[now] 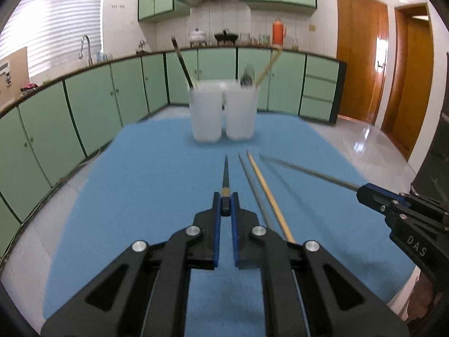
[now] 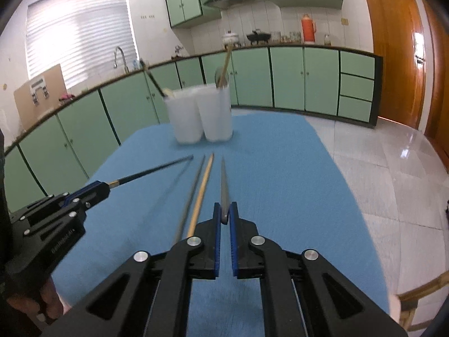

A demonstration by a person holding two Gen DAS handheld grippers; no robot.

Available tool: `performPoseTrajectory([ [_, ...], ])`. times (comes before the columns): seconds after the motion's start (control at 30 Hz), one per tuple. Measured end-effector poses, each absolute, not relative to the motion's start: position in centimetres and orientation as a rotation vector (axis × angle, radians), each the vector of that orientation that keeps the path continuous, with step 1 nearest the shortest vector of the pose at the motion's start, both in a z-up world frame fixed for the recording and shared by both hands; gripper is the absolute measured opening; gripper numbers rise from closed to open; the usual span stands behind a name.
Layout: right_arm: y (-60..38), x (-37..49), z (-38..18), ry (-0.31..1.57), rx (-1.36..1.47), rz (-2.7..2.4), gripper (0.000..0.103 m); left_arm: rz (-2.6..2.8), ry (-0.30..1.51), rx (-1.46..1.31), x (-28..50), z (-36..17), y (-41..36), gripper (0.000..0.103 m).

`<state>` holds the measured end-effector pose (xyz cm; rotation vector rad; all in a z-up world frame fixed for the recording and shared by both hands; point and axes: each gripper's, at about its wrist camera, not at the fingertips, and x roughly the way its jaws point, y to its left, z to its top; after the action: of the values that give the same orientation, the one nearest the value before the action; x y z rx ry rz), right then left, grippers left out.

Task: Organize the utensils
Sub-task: 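Lift both chopsticks and carry them toward the white holder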

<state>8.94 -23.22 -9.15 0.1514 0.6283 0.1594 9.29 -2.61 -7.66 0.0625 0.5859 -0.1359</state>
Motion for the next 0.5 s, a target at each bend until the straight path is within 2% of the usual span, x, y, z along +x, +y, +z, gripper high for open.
performPoseTrajectory([
  [0.23, -24.5, 9.7, -4.3, 0.550, 0.187, 0.187, 0.006, -0.147, 0.466, 0.041, 10.0, -1.9, -1.9, 0.006],
  [0.5, -24.9, 11.7, 1.1, 0.506, 0.165, 0.201, 0.006, -0.199, 0.416, 0.003, 11.6, 2.6, -1.8, 0.006],
])
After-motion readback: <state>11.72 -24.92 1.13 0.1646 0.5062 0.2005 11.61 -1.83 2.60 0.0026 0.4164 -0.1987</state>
